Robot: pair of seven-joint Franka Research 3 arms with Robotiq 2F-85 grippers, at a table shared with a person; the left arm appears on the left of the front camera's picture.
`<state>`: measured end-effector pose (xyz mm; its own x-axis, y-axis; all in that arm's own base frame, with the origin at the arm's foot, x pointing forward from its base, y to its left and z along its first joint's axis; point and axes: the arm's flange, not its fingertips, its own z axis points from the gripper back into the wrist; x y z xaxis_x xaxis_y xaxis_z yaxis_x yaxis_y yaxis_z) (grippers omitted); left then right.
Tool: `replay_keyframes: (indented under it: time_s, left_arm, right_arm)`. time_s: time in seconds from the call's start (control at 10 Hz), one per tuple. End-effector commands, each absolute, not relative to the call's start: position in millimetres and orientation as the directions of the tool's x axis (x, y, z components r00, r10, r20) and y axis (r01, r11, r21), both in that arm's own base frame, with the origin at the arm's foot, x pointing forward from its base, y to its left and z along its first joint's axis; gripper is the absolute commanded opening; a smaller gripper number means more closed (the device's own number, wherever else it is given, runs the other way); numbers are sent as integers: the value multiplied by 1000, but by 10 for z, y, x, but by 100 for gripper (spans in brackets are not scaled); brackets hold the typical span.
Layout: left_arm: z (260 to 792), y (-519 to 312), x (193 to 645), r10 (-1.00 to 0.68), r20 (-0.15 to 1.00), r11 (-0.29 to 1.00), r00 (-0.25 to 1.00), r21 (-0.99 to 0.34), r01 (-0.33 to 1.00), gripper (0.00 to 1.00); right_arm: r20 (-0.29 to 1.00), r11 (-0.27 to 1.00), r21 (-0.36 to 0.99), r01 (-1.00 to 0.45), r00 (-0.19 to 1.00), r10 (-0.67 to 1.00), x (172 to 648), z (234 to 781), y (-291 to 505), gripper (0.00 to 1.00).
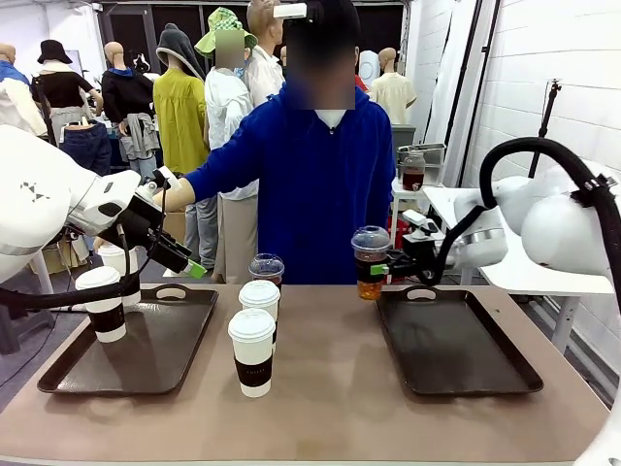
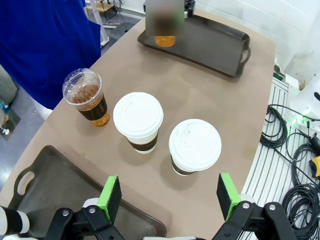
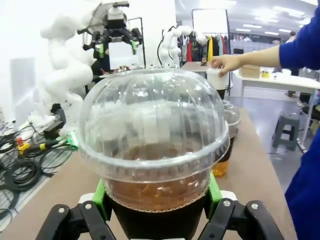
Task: Distribute the coffee onto the tray.
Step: Pick up one iced Americano and place it on the right Handle tray.
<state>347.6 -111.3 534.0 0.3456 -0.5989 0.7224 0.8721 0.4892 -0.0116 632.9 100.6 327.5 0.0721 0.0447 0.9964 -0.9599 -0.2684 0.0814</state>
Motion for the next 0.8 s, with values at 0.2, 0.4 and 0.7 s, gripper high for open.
replay_keyframes:
  time_s: [0.2,0.4,0.7]
  left_arm:
    - [5325,-1100,3494,-592,732,475,338,-22,879,100]
    - [5325,-1100,3494,-592,732,475,338,-22,879,100]
    - [5325,-1100,3494,-592,732,475,338,-22,879,100]
  right_arm:
    - [997,-268,78,-960,68,47,5738,3372,694,83]
    - [997,-257,76,-964,65,50,5493,3294,570,83]
    - [994,-194,90,-977,76,81,5219,3170,427,83]
